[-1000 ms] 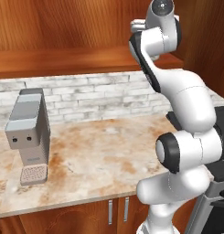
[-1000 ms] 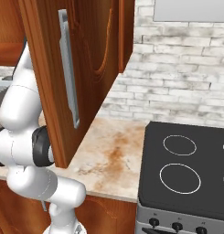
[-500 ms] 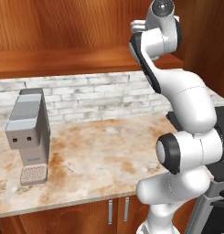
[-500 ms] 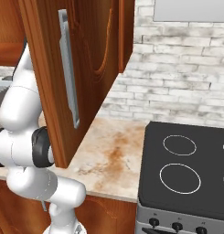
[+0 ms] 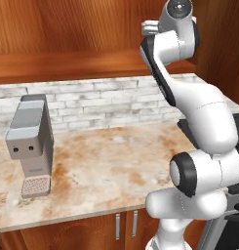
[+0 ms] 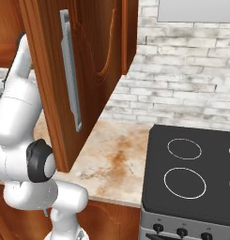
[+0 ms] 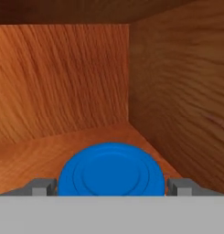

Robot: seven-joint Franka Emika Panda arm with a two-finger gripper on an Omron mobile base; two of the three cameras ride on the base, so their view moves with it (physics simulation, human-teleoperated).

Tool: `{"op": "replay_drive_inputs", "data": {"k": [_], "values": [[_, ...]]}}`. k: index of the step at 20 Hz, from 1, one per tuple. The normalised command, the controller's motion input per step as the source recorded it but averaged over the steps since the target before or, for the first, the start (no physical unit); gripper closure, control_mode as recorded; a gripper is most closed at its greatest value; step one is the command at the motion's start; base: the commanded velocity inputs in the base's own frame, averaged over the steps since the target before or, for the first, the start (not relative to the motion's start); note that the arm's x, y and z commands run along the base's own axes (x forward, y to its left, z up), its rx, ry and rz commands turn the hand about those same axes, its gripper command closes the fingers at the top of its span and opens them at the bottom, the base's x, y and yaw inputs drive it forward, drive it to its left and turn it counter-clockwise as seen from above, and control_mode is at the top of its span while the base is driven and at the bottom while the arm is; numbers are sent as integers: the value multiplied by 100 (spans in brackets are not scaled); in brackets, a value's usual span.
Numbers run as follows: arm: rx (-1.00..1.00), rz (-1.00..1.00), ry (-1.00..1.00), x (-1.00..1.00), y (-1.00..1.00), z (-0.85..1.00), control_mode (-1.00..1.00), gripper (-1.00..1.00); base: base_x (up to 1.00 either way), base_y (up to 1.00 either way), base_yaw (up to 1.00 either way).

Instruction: Take 2 condiments from the cabinet and move them on the counter near the stove.Make sure the condiments are lined up with each other, next to each other.

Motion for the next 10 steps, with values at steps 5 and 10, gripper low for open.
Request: {"op": "replay_drive_inputs", "data": {"k": [5,10], "values": [[0,7,-1,-78,6,1,-100,100,0,0,0],[0,17,3,-98,14,8,-100,100,0,0,0]]}}
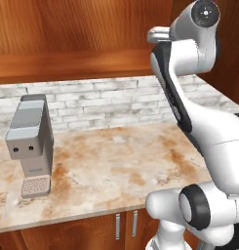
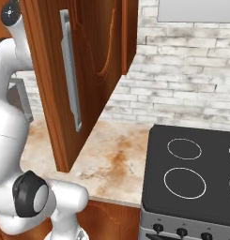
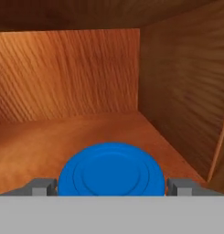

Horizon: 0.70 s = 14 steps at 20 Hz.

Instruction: Take 2 condiments from the cabinet and move them on the counter near the stove.Make sure the condiments are lined up with each other, next to each other.

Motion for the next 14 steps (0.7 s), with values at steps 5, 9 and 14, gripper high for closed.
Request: {"op": "replay_drive_inputs", "data": {"k": [5,9,14], "values": [[-2,25,1,-100,17,0,-100,100,0,0,0],[0,11,0,-100,4,-11,-100,100,0,0,0],[0,0,0,-99,0,-21,-100,100,0,0,0]]}}
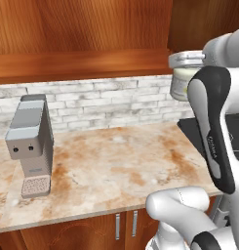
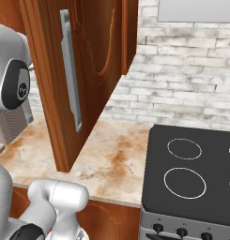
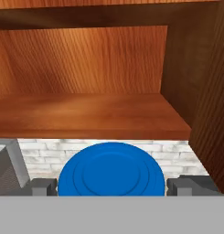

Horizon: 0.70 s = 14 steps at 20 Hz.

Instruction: Take 2 condiments from the cabinet and move them on the counter near the stove.Make sure the condiments are lined up with each other, next to each other.

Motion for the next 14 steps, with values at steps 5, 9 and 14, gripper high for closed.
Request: {"op": "replay_drive_inputs", "data": {"k": [5,9,14], "values": [[0,0,0,-84,0,-15,-100,100,0,0,0],[0,0,0,-51,0,-3,-100,100,0,0,0],[0,0,0,-14,0,0,-100,100,0,0,0]]}}
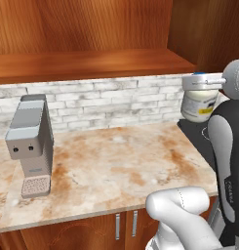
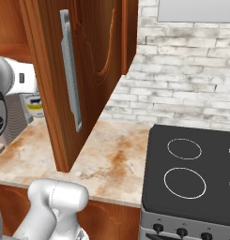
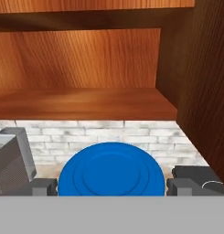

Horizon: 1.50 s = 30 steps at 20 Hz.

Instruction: Take 2 condiments from the cabinet and move them on the counter near the stove.Make sure the condiments are lined up with each other, next to each other.

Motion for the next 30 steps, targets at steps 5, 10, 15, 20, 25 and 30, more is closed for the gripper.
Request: {"op": "replay_drive_inputs", "data": {"k": [5,10,15,20,25,30], "values": [[0,0,0,0,0,0,-100,100,0,0,0],[0,0,0,0,0,0,100,100,-42,0,0],[0,0,0,0,0,0,100,100,-99,0,-3],[0,0,0,0,0,0,100,100,-97,-13,-4],[0,0,0,0,0,0,100,100,-21,-96,0],[0,0,0,0,0,0,100,100,-7,-100,0]]}}
